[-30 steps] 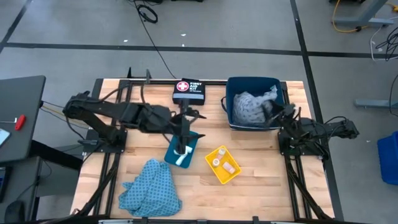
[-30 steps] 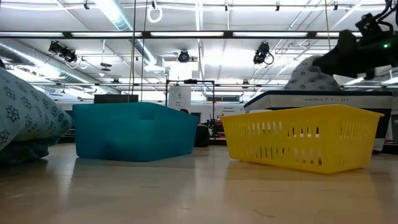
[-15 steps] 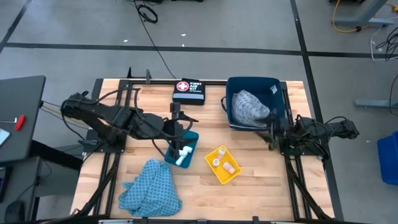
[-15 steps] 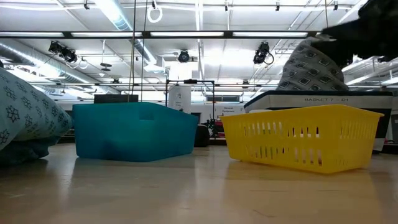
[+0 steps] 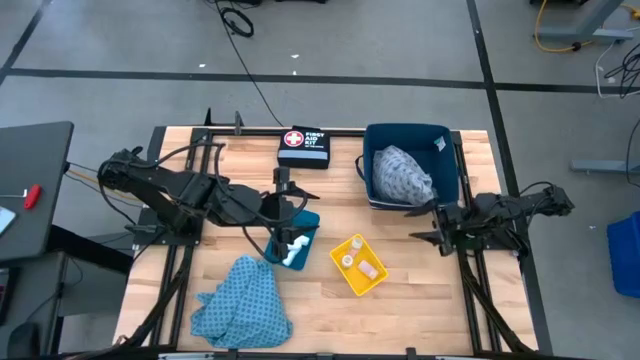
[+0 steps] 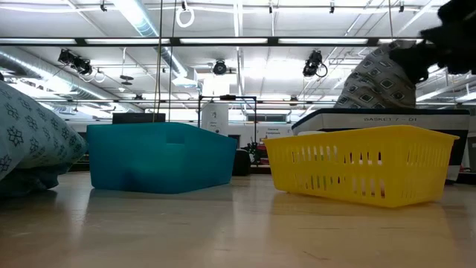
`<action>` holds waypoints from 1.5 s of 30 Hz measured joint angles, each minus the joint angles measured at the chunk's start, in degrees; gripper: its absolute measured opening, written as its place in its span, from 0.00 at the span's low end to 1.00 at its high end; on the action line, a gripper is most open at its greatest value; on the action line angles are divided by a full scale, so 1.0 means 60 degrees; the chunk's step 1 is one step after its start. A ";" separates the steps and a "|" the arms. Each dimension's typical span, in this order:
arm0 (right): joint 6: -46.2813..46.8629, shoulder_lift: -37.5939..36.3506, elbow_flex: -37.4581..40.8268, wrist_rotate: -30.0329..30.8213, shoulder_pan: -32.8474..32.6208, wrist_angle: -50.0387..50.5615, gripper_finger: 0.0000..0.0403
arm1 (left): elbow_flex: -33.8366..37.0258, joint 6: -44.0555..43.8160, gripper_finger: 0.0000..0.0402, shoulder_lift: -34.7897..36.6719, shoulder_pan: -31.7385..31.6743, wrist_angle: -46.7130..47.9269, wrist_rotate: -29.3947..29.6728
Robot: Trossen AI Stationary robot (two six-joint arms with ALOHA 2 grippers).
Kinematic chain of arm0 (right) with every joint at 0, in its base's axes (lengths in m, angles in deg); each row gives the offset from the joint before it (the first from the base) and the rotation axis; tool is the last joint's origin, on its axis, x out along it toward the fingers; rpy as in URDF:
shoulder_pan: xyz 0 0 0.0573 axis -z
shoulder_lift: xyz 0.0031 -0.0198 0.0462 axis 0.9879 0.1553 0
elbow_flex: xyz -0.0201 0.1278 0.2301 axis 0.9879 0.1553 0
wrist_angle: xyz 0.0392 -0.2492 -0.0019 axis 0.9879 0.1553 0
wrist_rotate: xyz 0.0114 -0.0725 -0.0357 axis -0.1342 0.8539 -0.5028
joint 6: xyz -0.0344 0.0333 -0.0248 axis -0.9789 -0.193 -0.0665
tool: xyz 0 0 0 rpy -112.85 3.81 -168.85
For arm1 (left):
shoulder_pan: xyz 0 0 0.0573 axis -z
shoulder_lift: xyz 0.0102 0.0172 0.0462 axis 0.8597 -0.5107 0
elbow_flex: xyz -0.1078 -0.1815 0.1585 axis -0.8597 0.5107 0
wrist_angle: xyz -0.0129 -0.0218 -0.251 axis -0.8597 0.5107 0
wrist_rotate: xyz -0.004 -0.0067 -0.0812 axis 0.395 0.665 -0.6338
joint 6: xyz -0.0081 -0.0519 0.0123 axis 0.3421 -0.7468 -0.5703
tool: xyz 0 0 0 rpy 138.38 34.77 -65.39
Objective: Pick & place medical supplies in basket/bin
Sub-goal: Put the blue patient gown into the blue laundry bin
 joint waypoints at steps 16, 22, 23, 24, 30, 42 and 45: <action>-0.0695 0.5472 -0.0058 -0.0340 -0.1333 -0.7219 0.64 | 0.0000 0.0112 0.70 -0.0004 -0.0234 -0.0052 0.0313; -0.1193 0.8715 -0.0075 -0.0534 -0.1832 -1.0579 0.64 | 0.0000 -0.2842 0.70 -0.0004 -0.0276 0.3511 -0.0046; -0.1193 0.8990 -0.0190 -0.0412 -0.1865 -1.0547 0.64 | 0.0000 -0.3468 0.70 -0.0007 -0.0208 0.4140 -0.0248; -0.1199 0.9215 -0.0380 -0.0291 -0.1875 -1.0380 0.64 | 0.0000 -0.4086 0.70 -0.0007 -0.0108 0.4694 -0.0392; -0.1295 1.0180 -0.2301 0.0190 -0.1975 -0.7510 0.64 | 0.0000 -0.6682 0.70 -0.0011 0.1056 0.6475 -0.0547; -0.1550 1.0526 -0.3642 0.1586 -0.2770 -0.5985 0.64 | 0.0000 -1.0813 0.70 -0.1793 0.3686 0.7210 -0.1405; -0.1321 1.0522 -0.3651 0.2045 -0.2954 -0.5856 0.64 | 0.0000 -1.1381 0.70 -0.2525 0.4076 0.7175 -0.1369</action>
